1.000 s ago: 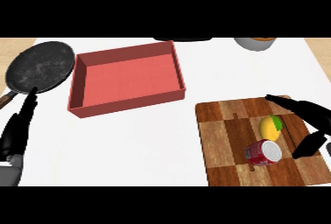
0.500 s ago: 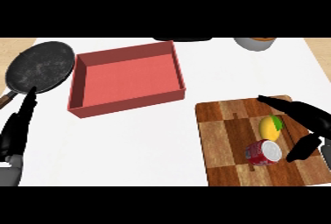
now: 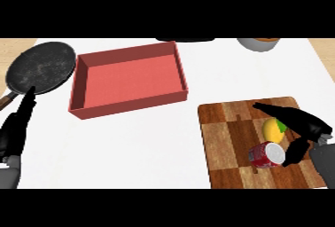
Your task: Pick the lemon from the cutting board and place it in the cardboard box
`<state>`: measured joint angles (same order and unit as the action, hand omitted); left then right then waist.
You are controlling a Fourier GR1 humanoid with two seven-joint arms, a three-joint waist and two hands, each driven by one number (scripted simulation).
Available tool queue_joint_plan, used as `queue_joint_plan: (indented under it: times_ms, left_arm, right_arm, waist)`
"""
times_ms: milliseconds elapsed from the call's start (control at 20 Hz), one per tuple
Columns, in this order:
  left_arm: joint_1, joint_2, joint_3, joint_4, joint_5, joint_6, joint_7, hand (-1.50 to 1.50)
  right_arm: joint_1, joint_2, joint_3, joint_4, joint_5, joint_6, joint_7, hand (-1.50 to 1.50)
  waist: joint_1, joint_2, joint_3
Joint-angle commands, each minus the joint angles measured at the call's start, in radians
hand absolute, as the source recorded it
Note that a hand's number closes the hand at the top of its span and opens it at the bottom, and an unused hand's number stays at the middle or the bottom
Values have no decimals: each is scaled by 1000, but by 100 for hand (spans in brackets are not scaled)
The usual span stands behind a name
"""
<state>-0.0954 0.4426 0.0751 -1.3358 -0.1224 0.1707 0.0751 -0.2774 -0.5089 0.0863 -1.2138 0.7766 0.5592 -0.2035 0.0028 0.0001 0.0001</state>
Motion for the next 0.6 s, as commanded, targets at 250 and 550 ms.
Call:
queue_joint_plan:
  times_ms: [250, 550]
  left_arm:
    - [2, 12, 48, 4, 9, -56, -5, 0]
    - [-35, -33, 34, 44, -43, -29, -30, 0]
  right_arm:
    - [-52, 101, -2, 143, 145, -324, -41, 150]
    - [-73, 92, -45, 184, 189, -466, -100, 150]
  waist:
    - [8, 3, 1]
    - [0, 2, 0]
